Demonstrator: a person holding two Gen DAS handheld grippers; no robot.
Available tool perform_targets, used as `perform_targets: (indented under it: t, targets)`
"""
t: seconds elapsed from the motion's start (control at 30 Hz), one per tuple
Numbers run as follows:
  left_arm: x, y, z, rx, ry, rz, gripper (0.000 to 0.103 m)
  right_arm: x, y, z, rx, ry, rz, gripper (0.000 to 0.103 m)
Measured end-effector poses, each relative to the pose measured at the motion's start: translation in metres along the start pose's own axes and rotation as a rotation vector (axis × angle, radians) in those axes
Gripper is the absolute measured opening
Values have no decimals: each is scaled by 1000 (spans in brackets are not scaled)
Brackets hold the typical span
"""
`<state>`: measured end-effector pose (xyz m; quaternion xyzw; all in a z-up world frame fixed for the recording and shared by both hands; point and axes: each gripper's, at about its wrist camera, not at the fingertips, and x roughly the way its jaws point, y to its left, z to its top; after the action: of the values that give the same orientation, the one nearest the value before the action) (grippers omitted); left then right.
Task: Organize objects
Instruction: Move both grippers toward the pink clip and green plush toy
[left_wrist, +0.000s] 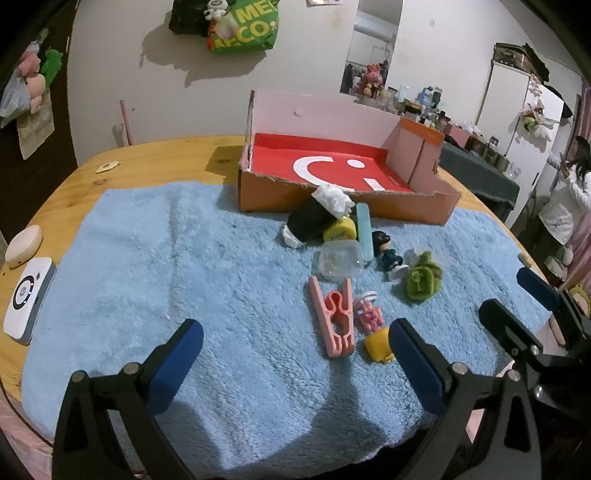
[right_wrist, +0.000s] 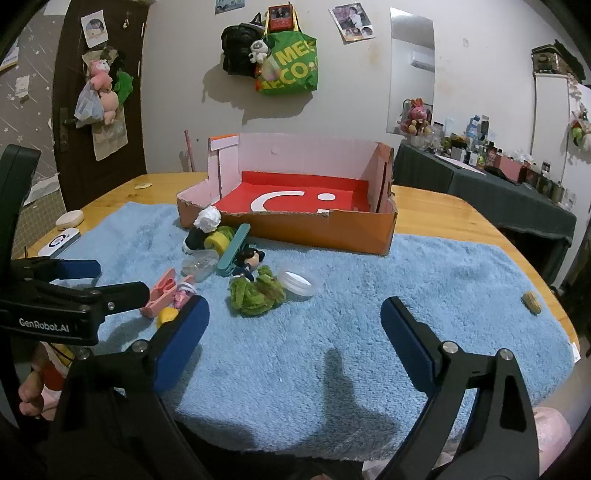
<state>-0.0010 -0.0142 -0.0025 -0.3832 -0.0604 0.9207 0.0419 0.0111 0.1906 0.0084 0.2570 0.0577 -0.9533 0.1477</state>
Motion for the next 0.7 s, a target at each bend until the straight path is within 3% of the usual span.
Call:
perform_targets:
  t: [0.7]
  targets:
    - [6,-5,-3,19,18,-1,94,6,7,0,-23,29,37,91]
